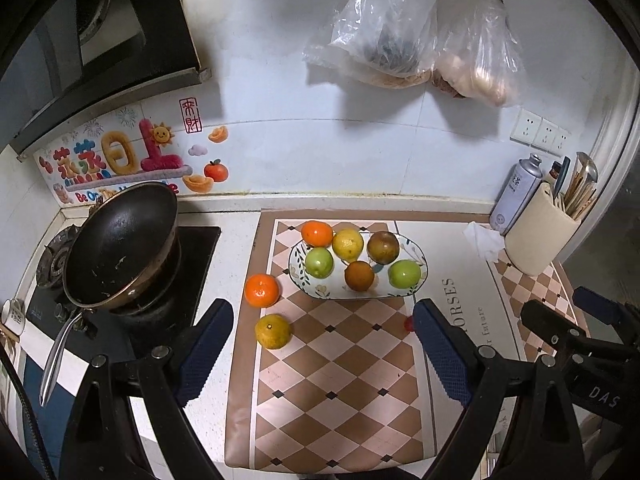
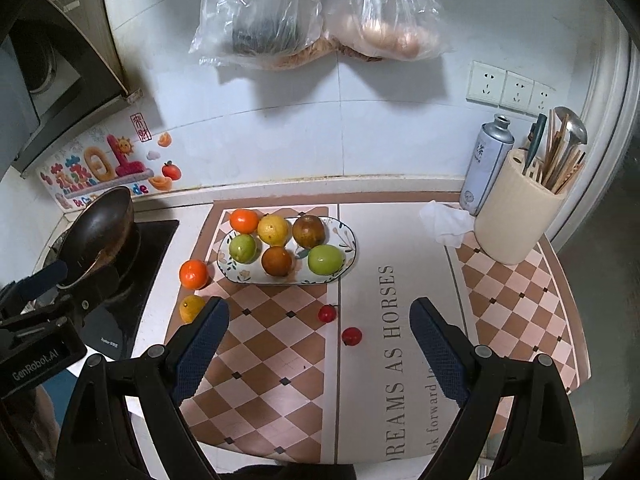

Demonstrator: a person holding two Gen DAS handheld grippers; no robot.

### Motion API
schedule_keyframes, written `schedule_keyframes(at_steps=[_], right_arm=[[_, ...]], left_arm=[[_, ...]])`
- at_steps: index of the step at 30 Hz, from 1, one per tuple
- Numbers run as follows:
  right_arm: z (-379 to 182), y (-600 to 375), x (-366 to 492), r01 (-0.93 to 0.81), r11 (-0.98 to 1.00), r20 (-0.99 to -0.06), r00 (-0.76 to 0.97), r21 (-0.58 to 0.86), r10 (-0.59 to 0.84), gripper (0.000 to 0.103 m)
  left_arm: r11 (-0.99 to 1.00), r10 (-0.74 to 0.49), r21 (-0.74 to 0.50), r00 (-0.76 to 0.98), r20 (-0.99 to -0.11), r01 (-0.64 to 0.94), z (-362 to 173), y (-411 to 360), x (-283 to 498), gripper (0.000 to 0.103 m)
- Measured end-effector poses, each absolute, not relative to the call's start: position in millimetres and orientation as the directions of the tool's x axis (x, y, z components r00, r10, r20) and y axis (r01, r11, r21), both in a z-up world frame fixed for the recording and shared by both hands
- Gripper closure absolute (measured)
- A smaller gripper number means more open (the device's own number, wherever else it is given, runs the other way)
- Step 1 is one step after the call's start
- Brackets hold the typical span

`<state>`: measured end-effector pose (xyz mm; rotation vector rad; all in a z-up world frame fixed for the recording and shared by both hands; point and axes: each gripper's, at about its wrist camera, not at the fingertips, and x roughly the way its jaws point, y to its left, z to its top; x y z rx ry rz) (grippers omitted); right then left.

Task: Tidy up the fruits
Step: 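Lift both tools away from the plate, then grasp the small orange with the left tool while the right tool grasps the yellow citrus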

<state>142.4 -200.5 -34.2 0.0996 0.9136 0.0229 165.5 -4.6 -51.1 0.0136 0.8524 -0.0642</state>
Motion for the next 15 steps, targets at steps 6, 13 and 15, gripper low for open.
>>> schedule_keyframes(at_steps=[6,13,15], right_arm=[[-34.9,-199.4,147.2,0.02,0.994,-0.788,0.611,0.109,0.074,0.009],[-51.4,-210.1,168.8,0.046,0.987,-0.807,0.582,0.155,0.1,0.005],[-65.3,-217.5,181.5,0.063,0.984,-0.827,0.553,0.165,0.104,0.004]], left_arm=[[0.998,-0.05,-0.021,0.646,-0.762,0.053,-56.1,-5.6,170.1,0.011],[0.999,-0.037,-0.035,0.599,-0.8,0.015,-74.8,2.9,191.3,0.002],[1.0,-0.014,-0.022,0.581,-0.814,-0.007,-85.9,7.9,199.5,0.0]])
